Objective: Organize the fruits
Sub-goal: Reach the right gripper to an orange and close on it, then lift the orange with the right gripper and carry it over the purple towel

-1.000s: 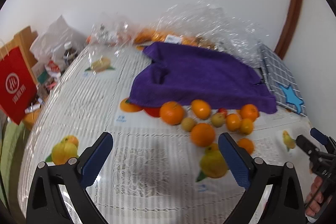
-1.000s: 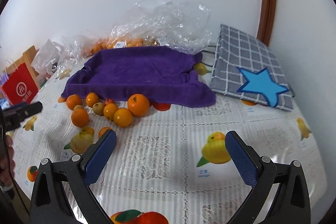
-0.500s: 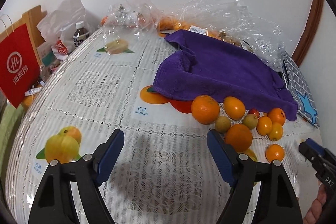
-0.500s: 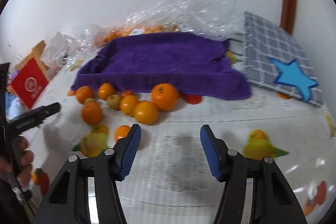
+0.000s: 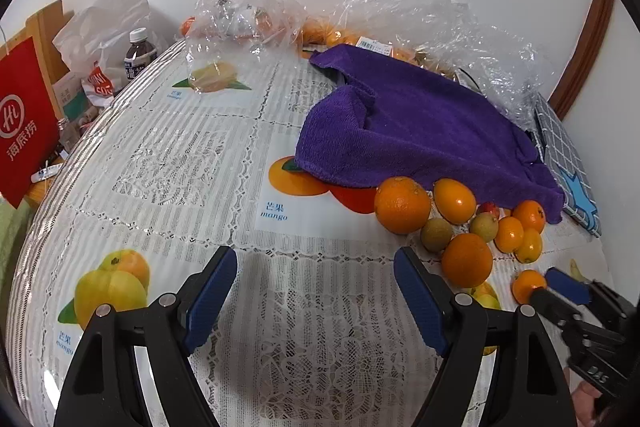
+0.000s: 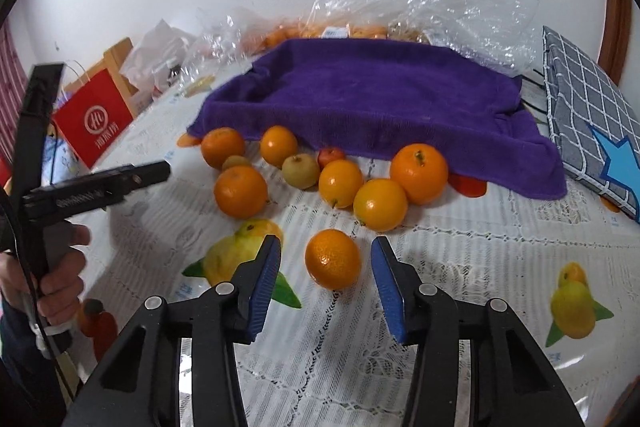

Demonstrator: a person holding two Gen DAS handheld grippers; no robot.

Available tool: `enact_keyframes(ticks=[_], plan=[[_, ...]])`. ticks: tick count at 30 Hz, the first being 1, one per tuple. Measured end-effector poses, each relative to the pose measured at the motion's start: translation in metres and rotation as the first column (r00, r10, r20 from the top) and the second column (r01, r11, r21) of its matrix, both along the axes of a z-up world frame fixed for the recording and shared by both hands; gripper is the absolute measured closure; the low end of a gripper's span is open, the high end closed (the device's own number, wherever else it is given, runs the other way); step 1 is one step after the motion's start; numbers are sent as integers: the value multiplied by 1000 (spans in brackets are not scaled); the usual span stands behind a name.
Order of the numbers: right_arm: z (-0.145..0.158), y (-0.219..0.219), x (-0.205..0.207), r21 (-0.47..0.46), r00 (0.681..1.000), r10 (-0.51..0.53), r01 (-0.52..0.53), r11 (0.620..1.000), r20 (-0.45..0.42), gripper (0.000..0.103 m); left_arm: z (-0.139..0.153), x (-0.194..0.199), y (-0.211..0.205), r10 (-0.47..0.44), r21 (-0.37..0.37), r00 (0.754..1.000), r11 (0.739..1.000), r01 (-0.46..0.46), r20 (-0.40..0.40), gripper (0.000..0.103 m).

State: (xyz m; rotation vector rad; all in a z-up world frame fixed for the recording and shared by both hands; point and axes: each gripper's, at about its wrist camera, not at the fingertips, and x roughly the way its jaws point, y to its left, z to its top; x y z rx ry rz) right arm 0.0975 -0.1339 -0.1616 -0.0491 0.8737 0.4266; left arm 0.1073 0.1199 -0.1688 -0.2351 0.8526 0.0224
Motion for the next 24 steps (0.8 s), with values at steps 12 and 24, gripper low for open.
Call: enact_keyframes(ticks=[12,24], plan=[[-13,-1,9,2,1000,-6,6,1000,-25,71,5,14,-19,-83,-78,995,993,87,55,24],[-1,-48,1,-30,993,-90,92,995,77,71,-7,53,-34,-68,-158,998,985,69,9,34]])
